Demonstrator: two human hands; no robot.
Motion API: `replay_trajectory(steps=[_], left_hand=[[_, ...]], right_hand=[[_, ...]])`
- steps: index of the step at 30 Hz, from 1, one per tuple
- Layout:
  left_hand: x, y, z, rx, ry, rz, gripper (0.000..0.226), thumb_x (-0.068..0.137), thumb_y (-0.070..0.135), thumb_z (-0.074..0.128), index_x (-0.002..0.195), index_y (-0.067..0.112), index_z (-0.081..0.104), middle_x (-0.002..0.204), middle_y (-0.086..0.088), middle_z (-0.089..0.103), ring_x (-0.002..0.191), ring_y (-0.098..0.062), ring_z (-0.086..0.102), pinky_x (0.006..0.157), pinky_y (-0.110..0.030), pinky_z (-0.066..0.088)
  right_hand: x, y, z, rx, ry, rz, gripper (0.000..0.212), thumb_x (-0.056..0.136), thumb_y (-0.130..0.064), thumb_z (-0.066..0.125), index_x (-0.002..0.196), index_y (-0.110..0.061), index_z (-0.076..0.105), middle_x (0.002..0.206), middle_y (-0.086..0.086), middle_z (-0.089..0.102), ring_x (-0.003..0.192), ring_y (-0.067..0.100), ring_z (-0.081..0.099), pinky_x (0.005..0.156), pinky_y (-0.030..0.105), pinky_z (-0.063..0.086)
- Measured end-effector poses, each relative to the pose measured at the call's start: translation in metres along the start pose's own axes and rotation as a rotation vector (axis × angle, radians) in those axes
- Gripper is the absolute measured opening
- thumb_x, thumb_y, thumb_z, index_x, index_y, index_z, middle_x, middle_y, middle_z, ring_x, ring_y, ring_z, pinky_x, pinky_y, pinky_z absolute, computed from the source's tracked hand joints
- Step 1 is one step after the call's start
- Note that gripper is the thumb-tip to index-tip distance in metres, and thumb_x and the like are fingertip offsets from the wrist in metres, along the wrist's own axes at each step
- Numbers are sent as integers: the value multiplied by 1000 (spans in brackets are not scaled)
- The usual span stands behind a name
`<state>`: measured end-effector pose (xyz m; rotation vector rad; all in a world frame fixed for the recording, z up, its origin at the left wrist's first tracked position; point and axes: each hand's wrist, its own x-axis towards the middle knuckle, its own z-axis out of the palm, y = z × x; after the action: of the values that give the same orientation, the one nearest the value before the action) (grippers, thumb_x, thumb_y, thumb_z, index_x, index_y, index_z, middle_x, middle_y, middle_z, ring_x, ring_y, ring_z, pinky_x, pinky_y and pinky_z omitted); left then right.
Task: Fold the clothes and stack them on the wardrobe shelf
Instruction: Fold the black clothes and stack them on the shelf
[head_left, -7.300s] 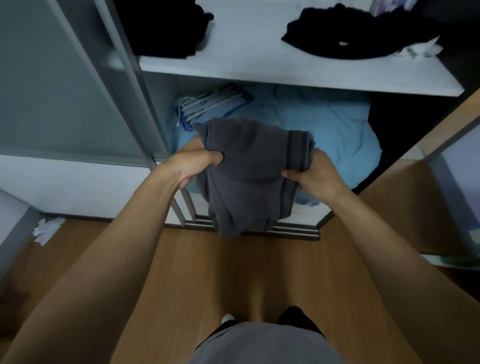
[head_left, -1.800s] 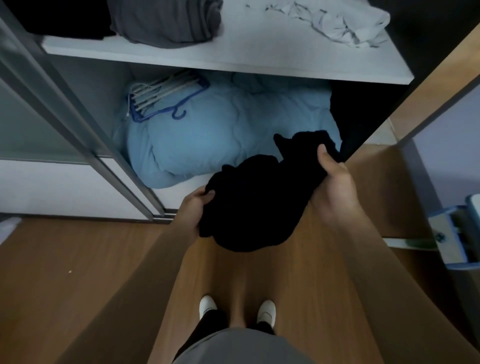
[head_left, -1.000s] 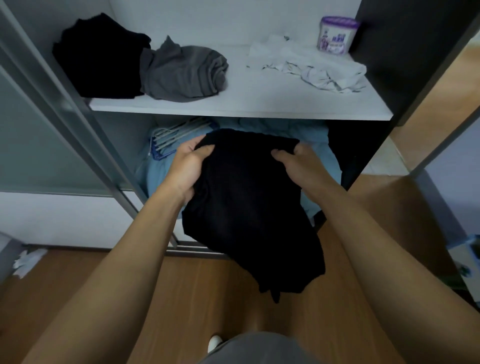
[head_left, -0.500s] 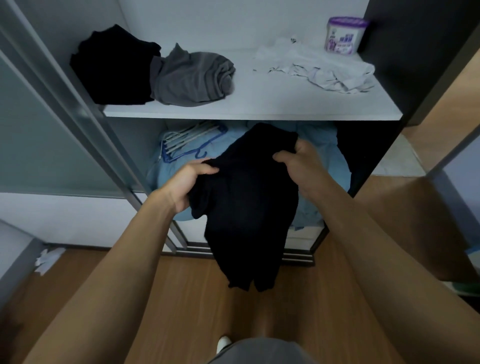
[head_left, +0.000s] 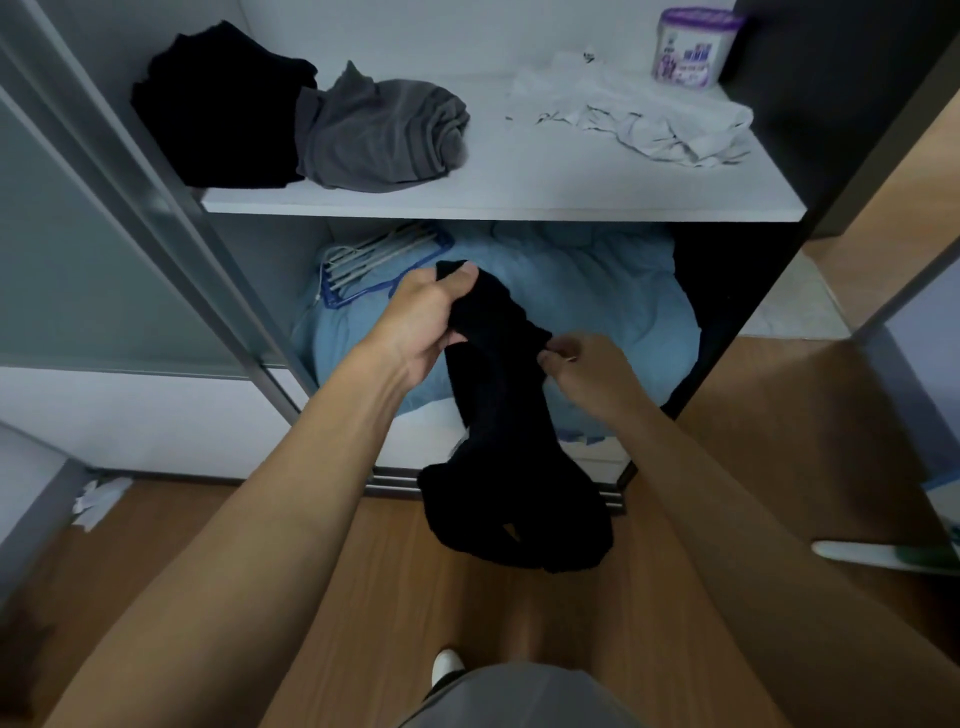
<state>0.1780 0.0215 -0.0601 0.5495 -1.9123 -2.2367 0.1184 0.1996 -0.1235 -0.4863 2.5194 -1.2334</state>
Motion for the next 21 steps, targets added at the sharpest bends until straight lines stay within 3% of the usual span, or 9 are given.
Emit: replay_trajectory(steps=[3, 6, 9, 12, 14, 16, 18, 19, 21], left_hand=[[1, 5, 14, -87, 28, 2, 23, 104, 16, 49, 87, 7, 63, 70, -2, 72, 70, -15, 71, 60, -30, 58], [1, 11, 25, -127, -8, 8, 17, 104, 15, 48, 97, 5, 60, 79, -7, 70, 76, -21, 70, 71, -37, 61], [-2, 17, 32, -181, -22, -18, 24, 103, 13, 48, 119, -4, 54, 91, -15, 69, 79, -27, 70, 75, -42, 61], [3, 18, 21, -236, 94, -34, 40, 103, 14, 48, 135, -10, 45, 110, -22, 64, 92, -33, 68, 81, -46, 60], [9, 13, 2, -251, 219, -52, 36, 103, 16, 49, 131, -7, 46, 108, -21, 64, 94, -32, 68, 76, -42, 62], [9, 3, -17, -64, 296, -129, 24, 103, 20, 51, 117, 1, 53, 90, -13, 70, 75, -22, 72, 63, -30, 60], [3, -12, -32, 274, 245, -224, 21, 101, 31, 54, 103, 10, 59, 70, -6, 73, 60, -14, 71, 59, -26, 53], [0, -19, -38, 408, 197, -228, 25, 98, 37, 58, 99, 13, 63, 68, -4, 74, 61, -12, 71, 61, -25, 51], [-6, -26, -46, 495, 67, -120, 25, 91, 40, 68, 103, 18, 67, 86, 0, 76, 76, -9, 72, 68, -22, 53]], right_hand=[[-25, 0, 7, 320, 183, -91, 30, 93, -46, 57, 80, -21, 68, 77, -11, 68, 72, -2, 62, 65, 14, 45], [-37, -6, 22, 177, 145, -137, 43, 82, -69, 53, 103, -33, 66, 93, -17, 69, 87, -1, 64, 74, 22, 51], [-26, -3, 30, -24, 154, -165, 29, 96, -44, 54, 101, -17, 62, 90, 0, 68, 84, 16, 65, 68, 28, 49], [-16, 9, 14, 239, 153, -20, 28, 100, -23, 54, 97, 3, 65, 90, 21, 68, 81, 30, 65, 63, 24, 45], [-15, 10, -4, 375, 169, 3, 21, 96, -15, 56, 98, 2, 68, 93, 20, 70, 78, 20, 66, 65, 22, 47], [-12, 1, -17, 339, 172, -53, 17, 94, -7, 53, 95, -1, 69, 88, 15, 70, 74, 12, 61, 67, 28, 49], [-8, -14, -24, 227, 103, -129, 18, 92, -4, 51, 88, 1, 68, 79, 12, 68, 70, 11, 56, 63, 35, 46], [-6, -23, -26, 181, 63, -167, 18, 91, -3, 52, 83, 2, 68, 73, 10, 65, 66, 10, 54, 60, 33, 44], [-2, -38, -27, 107, 5, -222, 18, 88, -2, 54, 78, 5, 67, 67, 6, 61, 56, 6, 49, 53, 25, 38]])
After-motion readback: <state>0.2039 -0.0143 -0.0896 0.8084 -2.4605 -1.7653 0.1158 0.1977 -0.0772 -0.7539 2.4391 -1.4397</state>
